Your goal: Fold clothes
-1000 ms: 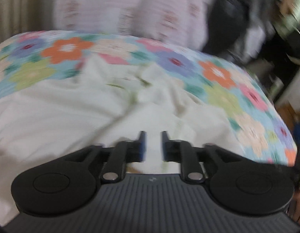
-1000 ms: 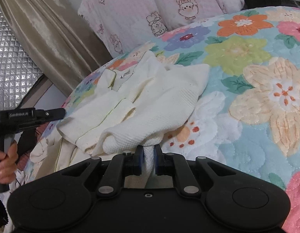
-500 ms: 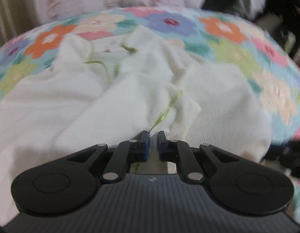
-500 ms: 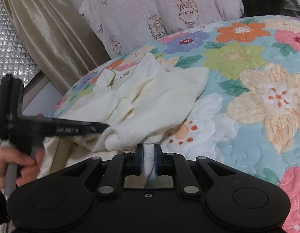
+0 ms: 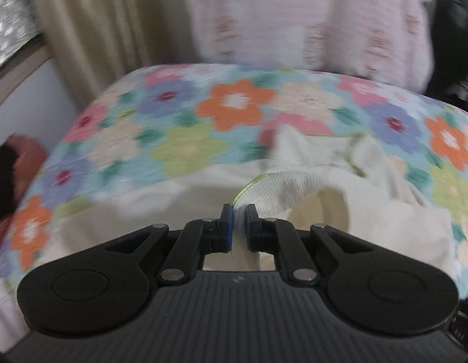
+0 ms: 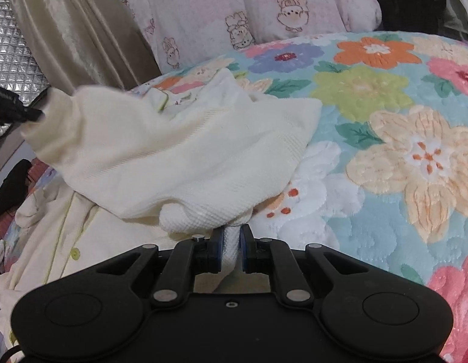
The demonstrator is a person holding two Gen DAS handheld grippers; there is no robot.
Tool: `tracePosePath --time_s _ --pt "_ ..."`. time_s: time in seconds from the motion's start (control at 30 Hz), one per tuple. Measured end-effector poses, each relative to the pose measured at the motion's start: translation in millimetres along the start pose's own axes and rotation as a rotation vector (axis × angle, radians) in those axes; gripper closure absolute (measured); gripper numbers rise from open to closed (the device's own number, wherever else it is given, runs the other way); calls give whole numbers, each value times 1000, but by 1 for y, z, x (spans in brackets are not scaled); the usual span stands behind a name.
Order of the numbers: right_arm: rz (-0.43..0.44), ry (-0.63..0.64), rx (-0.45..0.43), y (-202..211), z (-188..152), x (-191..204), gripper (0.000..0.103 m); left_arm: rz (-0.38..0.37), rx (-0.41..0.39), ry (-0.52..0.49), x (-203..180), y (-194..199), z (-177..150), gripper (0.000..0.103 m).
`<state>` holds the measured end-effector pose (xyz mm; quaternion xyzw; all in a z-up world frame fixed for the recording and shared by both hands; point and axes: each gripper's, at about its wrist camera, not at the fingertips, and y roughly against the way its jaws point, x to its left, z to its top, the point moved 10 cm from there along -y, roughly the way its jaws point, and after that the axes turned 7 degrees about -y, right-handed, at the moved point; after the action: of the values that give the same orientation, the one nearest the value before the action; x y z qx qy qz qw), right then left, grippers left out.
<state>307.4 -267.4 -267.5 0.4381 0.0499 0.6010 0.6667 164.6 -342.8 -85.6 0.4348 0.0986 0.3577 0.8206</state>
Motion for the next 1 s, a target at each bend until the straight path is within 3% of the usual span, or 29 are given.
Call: tracePosePath --time_s 0.13,0.27,0.57,0.77,1.0 --pt "-2 22 -2 2 1 4 90 66 -35 5 22 1 5 95" --pt "-14 52 -8 6 1 10 90 44 -49 68 27 -21 -11 95" --pt "-59 86 1 18 -7 11 90 18 -80 38 -3 -47 -42 95" --pt "-96 70 -7 23 -10 4 90 31 -135 -26 -11 -30 -40 95" --pt "-76 36 -17 30 -13 9 89 113 -124 14 33 -4 -48 95"
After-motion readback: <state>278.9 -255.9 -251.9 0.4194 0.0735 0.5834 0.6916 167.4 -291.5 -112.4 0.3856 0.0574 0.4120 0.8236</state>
